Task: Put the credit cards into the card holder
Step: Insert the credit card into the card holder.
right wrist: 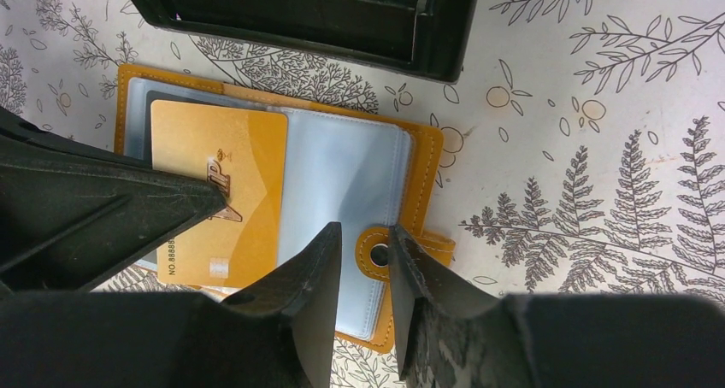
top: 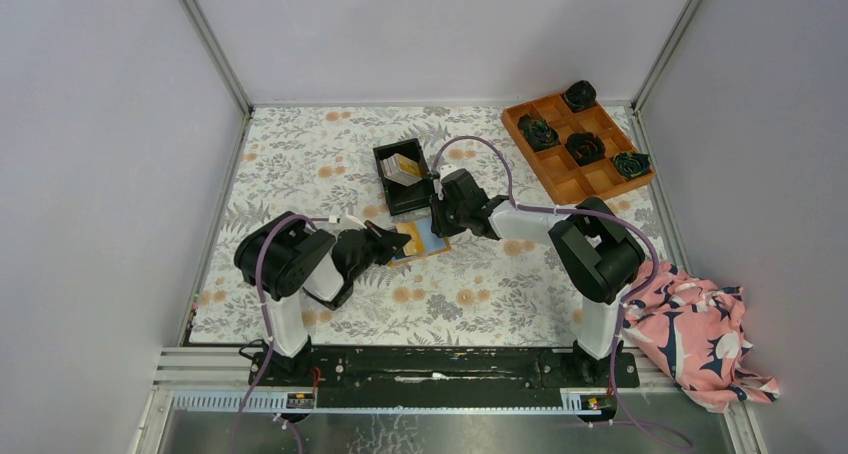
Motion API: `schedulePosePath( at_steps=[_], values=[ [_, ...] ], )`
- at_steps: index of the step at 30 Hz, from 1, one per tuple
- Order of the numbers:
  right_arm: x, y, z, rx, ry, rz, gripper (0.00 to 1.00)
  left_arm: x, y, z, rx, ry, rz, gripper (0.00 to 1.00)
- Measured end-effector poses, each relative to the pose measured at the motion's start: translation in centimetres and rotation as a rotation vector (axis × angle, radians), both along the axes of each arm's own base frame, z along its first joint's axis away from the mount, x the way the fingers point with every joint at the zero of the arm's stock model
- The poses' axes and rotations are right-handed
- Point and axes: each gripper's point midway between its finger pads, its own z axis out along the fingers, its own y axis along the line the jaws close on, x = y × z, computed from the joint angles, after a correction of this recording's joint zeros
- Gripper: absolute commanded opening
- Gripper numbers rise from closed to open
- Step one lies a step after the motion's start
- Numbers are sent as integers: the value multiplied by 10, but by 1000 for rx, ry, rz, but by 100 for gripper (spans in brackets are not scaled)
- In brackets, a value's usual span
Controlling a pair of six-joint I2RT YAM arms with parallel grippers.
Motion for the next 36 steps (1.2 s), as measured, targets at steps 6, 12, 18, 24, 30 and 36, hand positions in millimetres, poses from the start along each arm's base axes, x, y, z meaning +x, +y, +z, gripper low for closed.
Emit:
schedulePosePath(
  at_steps=[6, 12, 18, 24, 30, 36],
  values=[
    [1, -1, 0, -3, -2, -3, 34, 3, 0, -1, 2, -13, 15, 0],
    [1, -1, 0, -4, -2, -3, 34, 3, 5, -1, 3, -36, 46, 0],
    [1, -1, -2, -4, -1, -3, 34, 2, 11, -2, 4, -59, 77, 0],
    [1, -1, -2, -6, 0, -4, 34, 4, 10, -3, -20, -79, 87, 0],
    [1, -1, -3, -7, -1, -5, 34, 3, 9, -4, -33, -82, 90, 0],
    [3, 0, -3, -7, -3, -6, 34, -1, 10, -7, -37, -65, 115, 0]
  ],
)
